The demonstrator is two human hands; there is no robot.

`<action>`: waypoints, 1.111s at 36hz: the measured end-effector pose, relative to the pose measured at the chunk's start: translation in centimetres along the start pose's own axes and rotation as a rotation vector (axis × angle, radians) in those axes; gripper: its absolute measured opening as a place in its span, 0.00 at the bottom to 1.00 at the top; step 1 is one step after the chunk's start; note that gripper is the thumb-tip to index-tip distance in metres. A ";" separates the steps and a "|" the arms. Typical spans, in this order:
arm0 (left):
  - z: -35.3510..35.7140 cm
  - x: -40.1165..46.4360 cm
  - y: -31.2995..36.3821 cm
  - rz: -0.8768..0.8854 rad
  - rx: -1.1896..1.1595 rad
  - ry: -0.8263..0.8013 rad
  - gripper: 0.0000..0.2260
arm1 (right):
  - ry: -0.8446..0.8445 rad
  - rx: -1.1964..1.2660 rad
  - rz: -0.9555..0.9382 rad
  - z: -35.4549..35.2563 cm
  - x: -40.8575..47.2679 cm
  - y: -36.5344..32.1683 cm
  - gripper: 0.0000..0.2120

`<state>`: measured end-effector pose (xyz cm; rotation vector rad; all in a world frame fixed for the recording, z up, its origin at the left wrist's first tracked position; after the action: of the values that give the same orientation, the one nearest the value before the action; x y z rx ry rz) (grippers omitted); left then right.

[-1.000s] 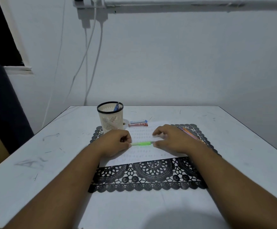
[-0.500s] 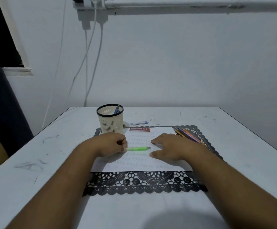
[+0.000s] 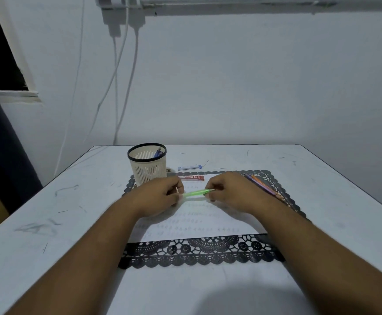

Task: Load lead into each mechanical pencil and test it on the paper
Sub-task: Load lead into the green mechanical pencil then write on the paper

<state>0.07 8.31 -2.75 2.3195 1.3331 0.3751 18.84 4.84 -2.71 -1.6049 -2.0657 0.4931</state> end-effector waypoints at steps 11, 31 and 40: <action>0.5 0.4 2.3 0.077 0.133 0.140 0.04 | 0.034 0.183 0.014 0.4 -0.2 -0.1 0.04; 0.3 0.3 1.9 0.060 0.074 0.121 0.05 | 0.113 0.294 0.036 0.1 0.3 0.9 0.04; 0.3 0.1 1.7 0.049 0.068 0.126 0.05 | 0.121 0.250 0.042 -0.5 0.1 1.1 0.05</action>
<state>1.50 7.59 -2.15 2.4240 1.3688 0.5070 19.98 5.21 -2.84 -1.4942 -1.8063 0.6259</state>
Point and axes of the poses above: each hand's wrist, its own x-axis towards the middle knuckle, its own z-axis out of the palm, y = z × x, the point moved 8 cm from there along x, towards the middle knuckle, and after that the axes turned 7 degrees about -z, right-handed, at the moved point
